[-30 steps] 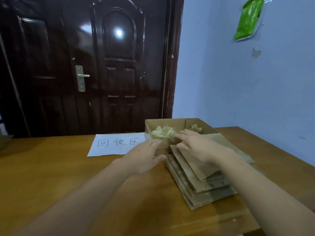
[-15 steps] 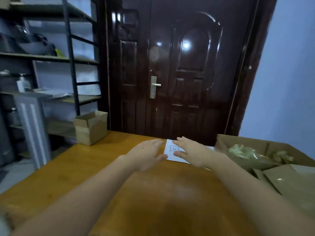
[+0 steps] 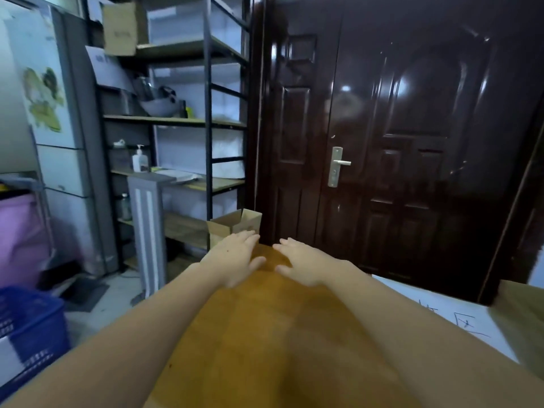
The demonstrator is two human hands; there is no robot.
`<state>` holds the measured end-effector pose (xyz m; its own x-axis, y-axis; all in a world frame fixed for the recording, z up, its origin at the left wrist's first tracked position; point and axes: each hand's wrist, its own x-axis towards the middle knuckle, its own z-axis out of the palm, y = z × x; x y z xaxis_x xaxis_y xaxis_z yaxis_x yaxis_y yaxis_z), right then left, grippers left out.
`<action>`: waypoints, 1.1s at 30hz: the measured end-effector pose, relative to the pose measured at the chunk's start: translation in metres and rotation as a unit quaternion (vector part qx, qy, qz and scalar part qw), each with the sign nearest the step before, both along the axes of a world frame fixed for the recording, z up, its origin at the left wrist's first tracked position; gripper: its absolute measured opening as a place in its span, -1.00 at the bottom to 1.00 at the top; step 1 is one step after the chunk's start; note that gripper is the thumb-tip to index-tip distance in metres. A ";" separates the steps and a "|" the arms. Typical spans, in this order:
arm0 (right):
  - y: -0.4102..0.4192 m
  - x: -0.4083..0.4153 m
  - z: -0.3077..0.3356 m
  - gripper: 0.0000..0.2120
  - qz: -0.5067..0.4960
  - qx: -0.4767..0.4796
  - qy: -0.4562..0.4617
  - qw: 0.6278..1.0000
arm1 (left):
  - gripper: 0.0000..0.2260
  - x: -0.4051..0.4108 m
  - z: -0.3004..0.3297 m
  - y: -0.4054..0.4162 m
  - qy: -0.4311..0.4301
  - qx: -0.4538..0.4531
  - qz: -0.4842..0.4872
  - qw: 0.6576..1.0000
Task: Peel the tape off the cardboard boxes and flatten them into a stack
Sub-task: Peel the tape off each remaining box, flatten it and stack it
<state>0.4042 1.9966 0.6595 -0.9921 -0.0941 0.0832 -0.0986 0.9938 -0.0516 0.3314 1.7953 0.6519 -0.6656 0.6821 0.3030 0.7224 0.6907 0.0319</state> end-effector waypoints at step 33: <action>-0.004 -0.038 -0.033 -0.70 0.062 -0.059 0.200 0.976 | -0.85 -0.031 -0.038 -0.017 0.054 0.064 -0.063 0.994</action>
